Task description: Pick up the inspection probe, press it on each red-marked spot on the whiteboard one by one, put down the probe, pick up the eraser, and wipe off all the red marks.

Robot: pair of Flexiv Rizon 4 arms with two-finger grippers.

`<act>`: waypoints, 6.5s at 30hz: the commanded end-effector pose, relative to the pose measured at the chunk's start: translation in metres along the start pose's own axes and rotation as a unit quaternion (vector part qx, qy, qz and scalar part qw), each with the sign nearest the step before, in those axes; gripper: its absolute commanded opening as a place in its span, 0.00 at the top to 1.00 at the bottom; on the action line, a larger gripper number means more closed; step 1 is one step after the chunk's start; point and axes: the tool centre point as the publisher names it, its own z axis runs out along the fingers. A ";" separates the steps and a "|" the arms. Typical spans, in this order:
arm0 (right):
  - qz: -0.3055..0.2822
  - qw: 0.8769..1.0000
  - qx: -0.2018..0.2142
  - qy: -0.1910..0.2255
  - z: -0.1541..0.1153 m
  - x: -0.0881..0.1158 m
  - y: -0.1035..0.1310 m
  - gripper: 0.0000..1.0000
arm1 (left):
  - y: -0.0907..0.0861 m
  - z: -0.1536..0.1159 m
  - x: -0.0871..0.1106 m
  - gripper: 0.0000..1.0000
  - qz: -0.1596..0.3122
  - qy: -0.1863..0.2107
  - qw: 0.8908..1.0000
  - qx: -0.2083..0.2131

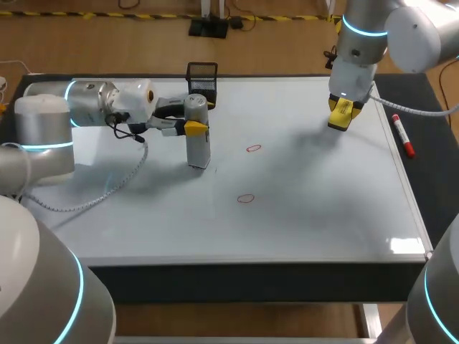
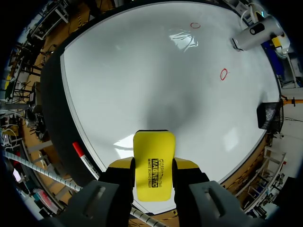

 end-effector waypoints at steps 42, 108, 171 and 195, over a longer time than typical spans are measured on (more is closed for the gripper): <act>-0.001 1.000 0.001 0.002 -0.001 0.000 0.000 1.00 | 0.013 0.000 0.003 1.00 -0.003 0.041 0.999 -0.034; -0.001 1.000 0.001 0.002 -0.001 0.000 0.000 1.00 | -0.028 -0.044 0.016 1.00 0.016 -0.029 0.999 -0.013; -0.082 0.997 0.007 -0.006 -0.006 -0.029 0.062 1.00 | -0.073 -0.193 -0.016 1.00 0.056 -0.106 0.993 0.006; -0.271 0.961 -0.033 -0.042 -0.006 -0.157 0.222 1.00 | -0.073 -0.193 -0.016 1.00 0.056 -0.106 0.993 0.006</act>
